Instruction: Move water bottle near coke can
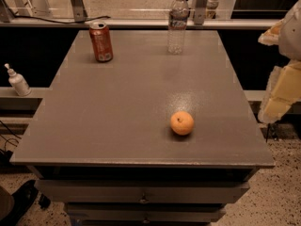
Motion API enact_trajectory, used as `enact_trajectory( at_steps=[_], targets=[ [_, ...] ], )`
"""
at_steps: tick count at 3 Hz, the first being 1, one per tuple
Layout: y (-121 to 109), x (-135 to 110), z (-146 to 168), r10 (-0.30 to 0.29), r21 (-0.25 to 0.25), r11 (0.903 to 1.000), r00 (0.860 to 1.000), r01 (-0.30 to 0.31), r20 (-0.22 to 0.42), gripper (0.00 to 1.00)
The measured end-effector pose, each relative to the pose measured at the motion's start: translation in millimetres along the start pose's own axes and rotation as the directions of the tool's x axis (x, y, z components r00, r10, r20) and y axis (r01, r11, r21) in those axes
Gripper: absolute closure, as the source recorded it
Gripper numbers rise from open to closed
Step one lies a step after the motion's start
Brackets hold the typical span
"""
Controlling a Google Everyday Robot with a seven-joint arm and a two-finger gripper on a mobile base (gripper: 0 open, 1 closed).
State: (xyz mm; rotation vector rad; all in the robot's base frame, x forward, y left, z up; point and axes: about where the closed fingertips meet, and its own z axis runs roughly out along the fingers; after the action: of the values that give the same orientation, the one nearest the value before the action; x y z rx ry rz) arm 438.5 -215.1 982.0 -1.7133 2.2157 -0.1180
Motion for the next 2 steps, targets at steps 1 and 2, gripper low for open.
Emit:
enact_trajectory(
  at_steps=[1,2],
  targets=[
    [0.0,0.0,0.0,0.000,0.000,1.0000,1.000,0.000,0.000,0.00],
    [-13.7,-8.1,7.6,-0.008,0.023,0.9997,0.998,0.007,0.056,0.00]
  ],
)
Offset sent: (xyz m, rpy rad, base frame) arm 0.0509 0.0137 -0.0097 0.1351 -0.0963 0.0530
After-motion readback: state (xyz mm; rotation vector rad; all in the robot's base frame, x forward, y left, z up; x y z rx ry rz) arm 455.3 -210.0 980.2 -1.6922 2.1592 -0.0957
